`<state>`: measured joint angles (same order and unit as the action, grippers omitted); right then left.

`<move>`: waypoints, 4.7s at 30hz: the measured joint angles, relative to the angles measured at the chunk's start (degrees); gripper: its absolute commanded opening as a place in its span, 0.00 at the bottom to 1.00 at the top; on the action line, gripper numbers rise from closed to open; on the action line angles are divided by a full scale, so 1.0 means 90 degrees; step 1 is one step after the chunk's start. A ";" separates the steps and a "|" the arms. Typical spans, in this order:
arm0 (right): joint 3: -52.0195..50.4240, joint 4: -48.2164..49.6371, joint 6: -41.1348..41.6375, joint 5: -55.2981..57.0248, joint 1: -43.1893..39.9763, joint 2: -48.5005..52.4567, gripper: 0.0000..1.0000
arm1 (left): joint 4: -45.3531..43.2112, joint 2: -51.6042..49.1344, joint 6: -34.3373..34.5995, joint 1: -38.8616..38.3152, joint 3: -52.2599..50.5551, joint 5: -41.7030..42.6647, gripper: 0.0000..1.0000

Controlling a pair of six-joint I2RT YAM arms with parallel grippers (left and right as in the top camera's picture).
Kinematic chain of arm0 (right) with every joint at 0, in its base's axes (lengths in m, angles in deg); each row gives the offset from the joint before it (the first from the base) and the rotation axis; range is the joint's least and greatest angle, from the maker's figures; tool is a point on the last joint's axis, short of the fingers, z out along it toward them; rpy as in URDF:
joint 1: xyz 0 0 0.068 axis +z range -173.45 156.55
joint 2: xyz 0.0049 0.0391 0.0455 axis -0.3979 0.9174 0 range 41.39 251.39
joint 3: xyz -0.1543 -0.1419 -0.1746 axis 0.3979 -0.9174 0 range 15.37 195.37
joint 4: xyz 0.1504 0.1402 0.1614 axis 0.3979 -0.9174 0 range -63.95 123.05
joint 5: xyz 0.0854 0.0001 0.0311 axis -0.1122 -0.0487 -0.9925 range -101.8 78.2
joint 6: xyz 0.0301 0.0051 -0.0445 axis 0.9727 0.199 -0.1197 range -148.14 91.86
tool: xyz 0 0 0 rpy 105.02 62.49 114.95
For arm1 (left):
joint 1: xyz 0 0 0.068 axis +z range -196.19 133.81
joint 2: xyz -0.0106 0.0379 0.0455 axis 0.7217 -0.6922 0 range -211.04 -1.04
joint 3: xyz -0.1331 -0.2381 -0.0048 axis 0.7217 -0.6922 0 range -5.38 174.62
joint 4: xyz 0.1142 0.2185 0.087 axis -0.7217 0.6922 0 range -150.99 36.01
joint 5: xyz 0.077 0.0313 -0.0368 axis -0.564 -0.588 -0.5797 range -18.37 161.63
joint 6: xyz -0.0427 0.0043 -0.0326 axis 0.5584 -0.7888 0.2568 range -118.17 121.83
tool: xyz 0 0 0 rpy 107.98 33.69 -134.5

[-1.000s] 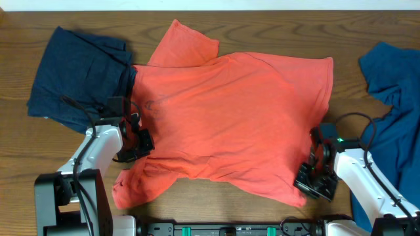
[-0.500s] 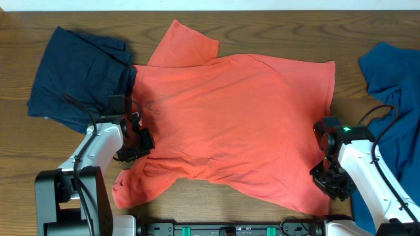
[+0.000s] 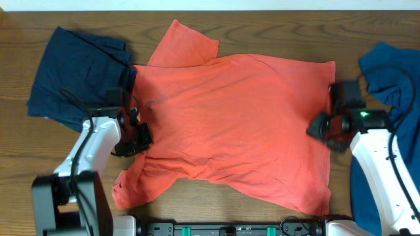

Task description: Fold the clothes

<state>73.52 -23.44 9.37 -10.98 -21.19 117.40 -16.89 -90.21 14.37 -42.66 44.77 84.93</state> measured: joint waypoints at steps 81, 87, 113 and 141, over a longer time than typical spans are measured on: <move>0.2249 0.5979 -0.2965 -0.2713 -0.2327 0.5544 0.45 | 0.0549 0.1955 -0.0233 0.0000 0.0525 0.0151 0.26; 0.2295 0.6411 -0.3021 -0.2977 -0.2135 0.5790 0.05 | 0.0546 0.1955 -0.0233 -0.0083 0.0525 0.0151 0.26; 0.4192 0.4507 -0.2089 -0.3504 -0.2596 0.5846 0.56 | 0.0481 0.1955 -0.0231 -0.0287 0.0525 0.0119 0.37; 0.1977 0.0996 -0.2620 -0.1156 -0.2137 0.3106 0.33 | 0.0658 0.1015 -0.0136 -0.0287 0.0440 -0.0182 0.27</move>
<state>91.31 -14.48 -14.21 -21.38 -40.42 145.36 -10.97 -81.07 13.14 -45.24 48.73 83.29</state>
